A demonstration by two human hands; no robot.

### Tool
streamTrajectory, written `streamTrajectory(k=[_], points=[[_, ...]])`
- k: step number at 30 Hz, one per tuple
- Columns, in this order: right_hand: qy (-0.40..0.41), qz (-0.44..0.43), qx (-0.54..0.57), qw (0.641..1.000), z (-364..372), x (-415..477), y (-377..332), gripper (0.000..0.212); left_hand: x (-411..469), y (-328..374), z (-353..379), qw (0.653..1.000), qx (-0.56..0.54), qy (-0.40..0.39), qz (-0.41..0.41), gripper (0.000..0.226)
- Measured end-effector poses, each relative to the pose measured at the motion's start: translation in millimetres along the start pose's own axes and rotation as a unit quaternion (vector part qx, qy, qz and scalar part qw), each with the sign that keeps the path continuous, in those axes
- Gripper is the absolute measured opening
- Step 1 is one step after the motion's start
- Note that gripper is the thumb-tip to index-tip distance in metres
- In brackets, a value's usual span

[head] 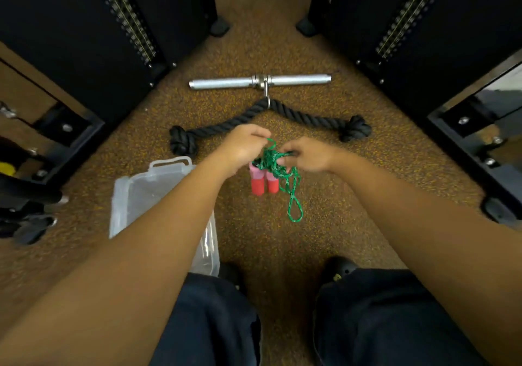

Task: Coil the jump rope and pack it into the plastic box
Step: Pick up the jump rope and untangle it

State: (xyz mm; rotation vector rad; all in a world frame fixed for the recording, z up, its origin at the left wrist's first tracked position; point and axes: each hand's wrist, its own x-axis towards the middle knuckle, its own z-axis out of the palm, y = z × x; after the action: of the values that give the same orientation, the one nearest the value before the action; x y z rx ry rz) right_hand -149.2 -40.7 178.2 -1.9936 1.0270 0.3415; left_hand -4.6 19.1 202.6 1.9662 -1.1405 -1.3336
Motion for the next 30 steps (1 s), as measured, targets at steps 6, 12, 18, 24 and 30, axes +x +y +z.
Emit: streamTrajectory(k=[6,12,18,24,30], points=[[0.049,-0.021,0.055,0.997,-22.6,-61.6,-47.5,0.028,-67.2,18.6,-17.8,0.999,-0.003,-0.009,0.036,0.036],[0.072,-0.041,0.081,0.993,-39.7,-96.6,-71.7,0.024,-96.4,33.7,-14.3,0.994,0.043,0.025,0.102,0.042],[0.148,-0.038,0.048,0.987,-48.7,-111.7,-47.9,0.017,-96.1,48.6,-9.1,0.991,0.055,-0.057,0.109,0.013],[0.192,0.024,0.067,0.979,-51.4,-118.5,-12.3,0.015,-85.6,62.0,-18.4,0.990,0.038,-0.091,0.105,0.017],[0.266,0.053,0.118,0.955,-71.1,-114.4,-5.9,0.016,-73.9,50.3,-41.3,0.993,0.053,-0.054,0.088,0.026]])
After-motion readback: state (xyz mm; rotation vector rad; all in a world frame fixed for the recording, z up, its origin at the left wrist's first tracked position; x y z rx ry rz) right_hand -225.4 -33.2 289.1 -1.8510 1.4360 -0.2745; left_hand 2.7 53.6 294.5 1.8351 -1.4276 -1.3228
